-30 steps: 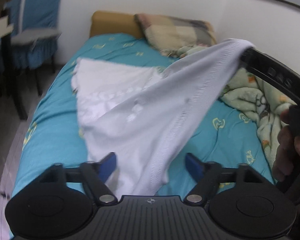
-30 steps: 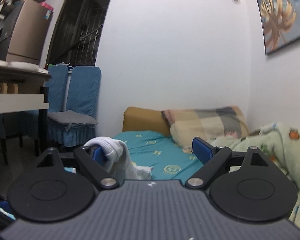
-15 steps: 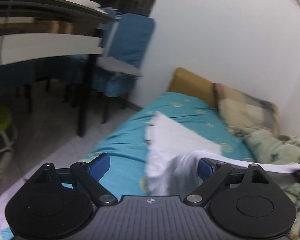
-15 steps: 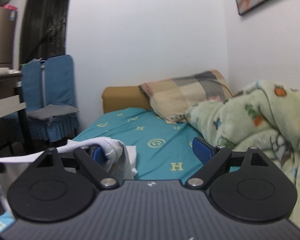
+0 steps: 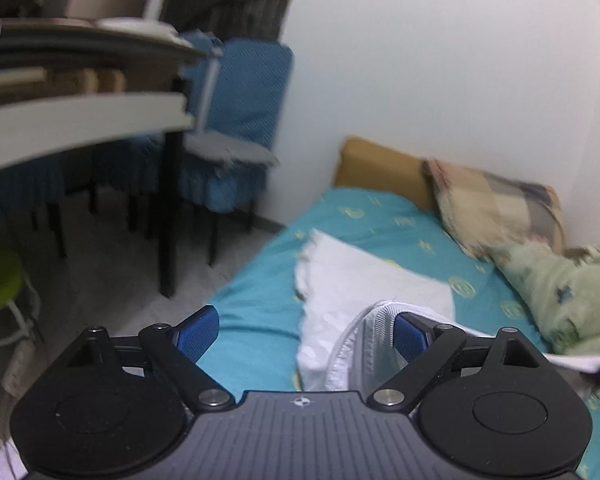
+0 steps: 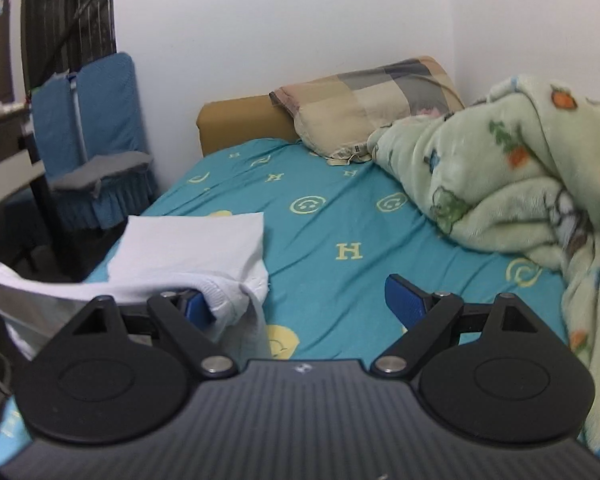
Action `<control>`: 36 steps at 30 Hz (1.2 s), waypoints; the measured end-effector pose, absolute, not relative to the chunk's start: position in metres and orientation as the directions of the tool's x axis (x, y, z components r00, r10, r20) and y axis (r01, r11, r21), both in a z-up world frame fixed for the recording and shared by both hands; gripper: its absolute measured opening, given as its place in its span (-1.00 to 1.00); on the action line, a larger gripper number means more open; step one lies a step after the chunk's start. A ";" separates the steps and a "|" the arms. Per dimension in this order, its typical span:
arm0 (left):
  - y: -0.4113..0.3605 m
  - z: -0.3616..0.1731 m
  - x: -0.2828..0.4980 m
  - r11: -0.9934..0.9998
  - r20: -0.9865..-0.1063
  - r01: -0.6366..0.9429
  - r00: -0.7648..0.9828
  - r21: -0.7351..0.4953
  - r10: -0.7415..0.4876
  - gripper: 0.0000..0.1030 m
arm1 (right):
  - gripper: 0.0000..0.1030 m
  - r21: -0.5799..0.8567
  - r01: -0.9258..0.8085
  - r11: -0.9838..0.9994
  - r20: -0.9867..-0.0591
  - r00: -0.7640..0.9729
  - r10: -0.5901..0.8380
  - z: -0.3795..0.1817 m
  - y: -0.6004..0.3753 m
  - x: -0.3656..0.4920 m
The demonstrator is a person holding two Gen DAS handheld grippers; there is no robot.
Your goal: Fold clothes
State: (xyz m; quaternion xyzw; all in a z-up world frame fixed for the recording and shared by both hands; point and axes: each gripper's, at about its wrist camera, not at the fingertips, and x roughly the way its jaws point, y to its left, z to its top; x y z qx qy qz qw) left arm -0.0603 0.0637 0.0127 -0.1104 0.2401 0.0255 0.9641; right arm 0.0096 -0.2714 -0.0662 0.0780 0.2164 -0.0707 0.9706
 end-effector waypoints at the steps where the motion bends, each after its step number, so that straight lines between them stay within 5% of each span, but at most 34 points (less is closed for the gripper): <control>1: 0.062 0.009 -0.058 0.978 -0.477 -0.084 0.878 -0.190 -0.017 0.79 | 0.72 0.125 0.173 0.977 -0.421 0.901 -0.105 -0.064 -0.272 0.007; 8: 0.041 -0.025 -0.036 0.997 -0.622 0.040 0.780 -0.062 -0.069 0.76 | 0.72 0.153 0.153 0.976 -0.337 0.937 -0.094 -0.053 -0.271 -0.008; 15: 0.026 -0.024 -0.053 0.984 -0.562 0.166 0.809 -0.063 -0.172 0.79 | 0.72 0.158 0.155 0.975 -0.320 0.942 -0.098 -0.049 -0.271 -0.011; 20: 0.022 -0.030 -0.045 0.996 -0.581 0.059 0.814 0.071 -0.007 0.79 | 0.72 0.166 0.129 0.978 -0.262 0.961 -0.083 -0.044 -0.268 -0.018; 24: 0.068 -0.003 -0.052 0.982 -0.514 -0.125 0.857 -0.144 0.034 0.80 | 0.72 0.152 0.139 0.979 -0.277 0.956 -0.092 -0.049 -0.270 -0.014; 28: 0.097 0.024 -0.065 0.947 -0.484 -0.210 0.872 -0.243 0.069 0.80 | 0.84 0.063 0.110 0.992 -0.386 0.919 -0.077 -0.072 -0.261 0.005; 32: 0.104 0.028 -0.074 0.942 -0.492 -0.241 0.865 -0.235 0.099 0.79 | 0.84 -0.100 0.081 0.992 -0.495 0.860 -0.120 -0.096 -0.240 0.014; 36: 0.102 0.035 -0.090 0.943 -0.483 -0.220 0.872 -0.249 0.077 0.76 | 0.84 -0.080 0.170 0.982 -0.435 0.881 -0.188 -0.086 -0.243 -0.007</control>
